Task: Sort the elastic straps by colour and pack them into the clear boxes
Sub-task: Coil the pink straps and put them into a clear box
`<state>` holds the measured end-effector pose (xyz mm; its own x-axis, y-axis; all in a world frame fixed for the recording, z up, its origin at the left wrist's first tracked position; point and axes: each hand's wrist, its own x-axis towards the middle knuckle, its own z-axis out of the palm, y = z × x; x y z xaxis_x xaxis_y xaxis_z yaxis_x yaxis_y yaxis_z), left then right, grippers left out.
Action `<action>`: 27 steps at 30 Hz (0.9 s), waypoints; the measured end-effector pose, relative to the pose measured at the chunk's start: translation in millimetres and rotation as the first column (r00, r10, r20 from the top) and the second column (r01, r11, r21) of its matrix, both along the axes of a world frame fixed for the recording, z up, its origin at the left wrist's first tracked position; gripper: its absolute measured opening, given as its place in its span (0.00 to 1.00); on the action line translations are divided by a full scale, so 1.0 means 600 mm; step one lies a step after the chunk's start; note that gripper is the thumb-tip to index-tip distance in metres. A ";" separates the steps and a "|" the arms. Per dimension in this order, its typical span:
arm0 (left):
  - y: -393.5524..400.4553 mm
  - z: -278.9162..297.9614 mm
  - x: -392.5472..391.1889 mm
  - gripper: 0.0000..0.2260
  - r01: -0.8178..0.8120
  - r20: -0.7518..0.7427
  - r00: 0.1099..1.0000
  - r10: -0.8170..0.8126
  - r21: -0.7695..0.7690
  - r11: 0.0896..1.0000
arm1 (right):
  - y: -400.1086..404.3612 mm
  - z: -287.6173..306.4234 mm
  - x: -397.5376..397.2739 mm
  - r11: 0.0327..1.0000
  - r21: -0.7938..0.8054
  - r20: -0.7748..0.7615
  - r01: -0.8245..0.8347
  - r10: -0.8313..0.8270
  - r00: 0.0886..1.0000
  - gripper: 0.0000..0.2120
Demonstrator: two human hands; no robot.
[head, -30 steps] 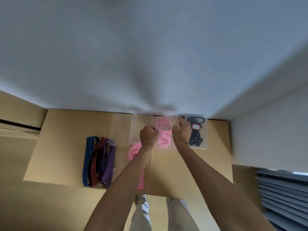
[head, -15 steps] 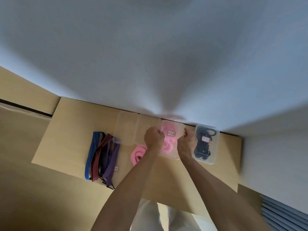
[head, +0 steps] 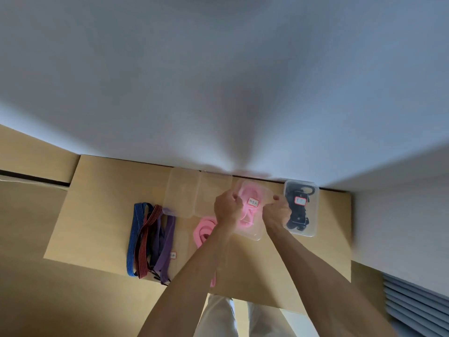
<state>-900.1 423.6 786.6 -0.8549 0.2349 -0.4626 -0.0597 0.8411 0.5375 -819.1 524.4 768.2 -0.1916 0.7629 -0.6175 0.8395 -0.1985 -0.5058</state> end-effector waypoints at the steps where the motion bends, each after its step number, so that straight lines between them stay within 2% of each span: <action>1: 0.001 0.001 0.004 0.06 0.025 0.001 1.000 -0.025 -0.009 1.000 | 0.001 0.000 0.005 0.999 0.032 0.047 0.007 -0.009 0.999 0.20; 6: 0.013 0.001 0.015 0.07 0.120 -0.009 0.993 -0.121 -0.044 0.992 | 0.002 0.009 0.023 0.988 0.149 0.076 0.030 -0.042 0.996 0.17; 11: 0.014 -0.003 0.015 0.07 0.017 -0.043 0.999 -0.016 0.024 1.000 | 0.007 0.018 0.015 0.968 0.235 -0.090 0.082 -0.062 0.994 0.16; 15: -0.001 -0.008 0.014 0.07 -0.004 -0.049 0.999 0.007 0.070 0.998 | 0.002 0.022 0.008 0.975 0.217 -0.120 0.044 -0.018 0.993 0.15; 20: -0.005 -0.015 0.004 0.06 -0.012 -0.042 0.999 0.015 0.073 0.997 | -0.002 0.012 0.006 0.988 0.154 -0.076 0.010 0.002 0.997 0.15; 27: 0.003 -0.018 0.000 0.04 -0.024 -0.081 0.996 0.030 0.070 0.997 | -0.005 0.016 -0.002 0.976 0.211 -0.082 0.046 -0.029 0.996 0.14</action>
